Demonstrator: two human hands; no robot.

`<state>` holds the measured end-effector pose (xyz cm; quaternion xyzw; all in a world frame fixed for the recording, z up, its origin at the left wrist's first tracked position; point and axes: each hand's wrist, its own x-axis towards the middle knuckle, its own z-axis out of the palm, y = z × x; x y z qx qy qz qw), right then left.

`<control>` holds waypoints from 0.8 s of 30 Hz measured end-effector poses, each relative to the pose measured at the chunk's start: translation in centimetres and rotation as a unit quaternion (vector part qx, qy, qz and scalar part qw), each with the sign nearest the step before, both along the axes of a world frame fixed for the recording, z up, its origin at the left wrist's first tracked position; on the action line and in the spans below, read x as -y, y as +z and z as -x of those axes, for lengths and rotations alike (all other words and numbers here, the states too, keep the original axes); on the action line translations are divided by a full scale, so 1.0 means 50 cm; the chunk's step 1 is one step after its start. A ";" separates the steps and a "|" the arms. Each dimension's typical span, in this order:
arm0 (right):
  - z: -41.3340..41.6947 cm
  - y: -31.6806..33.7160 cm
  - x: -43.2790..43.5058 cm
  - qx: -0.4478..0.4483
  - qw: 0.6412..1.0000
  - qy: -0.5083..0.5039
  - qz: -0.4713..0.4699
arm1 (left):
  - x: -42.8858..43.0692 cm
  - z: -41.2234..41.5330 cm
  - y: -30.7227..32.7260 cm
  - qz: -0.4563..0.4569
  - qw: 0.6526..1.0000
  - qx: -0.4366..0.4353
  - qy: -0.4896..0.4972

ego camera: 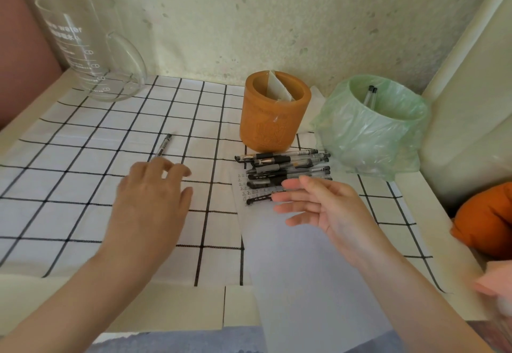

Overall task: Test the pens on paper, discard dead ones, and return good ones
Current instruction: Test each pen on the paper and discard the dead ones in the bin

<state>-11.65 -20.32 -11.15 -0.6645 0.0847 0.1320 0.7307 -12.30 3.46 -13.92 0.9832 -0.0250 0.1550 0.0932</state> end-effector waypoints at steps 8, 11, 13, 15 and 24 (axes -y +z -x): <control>-0.002 0.001 0.001 0.030 0.999 0.017 0.032 | -0.022 -0.002 -0.011 -0.048 0.990 -0.124 0.051; -0.003 -0.002 -0.001 0.033 0.998 0.025 0.037 | -0.026 -0.004 -0.009 -0.023 0.994 -0.098 0.033; -0.003 -0.004 -0.001 0.033 0.999 0.024 0.032 | -0.021 -0.005 -0.003 0.023 0.996 -0.078 0.024; -0.004 -0.004 -0.003 0.034 0.999 0.025 0.026 | -0.006 -0.003 0.011 0.091 0.994 -0.050 -0.018; 0.011 -0.008 -0.034 0.098 0.988 0.111 0.031 | 0.106 0.061 0.051 0.361 0.900 -0.070 -0.232</control>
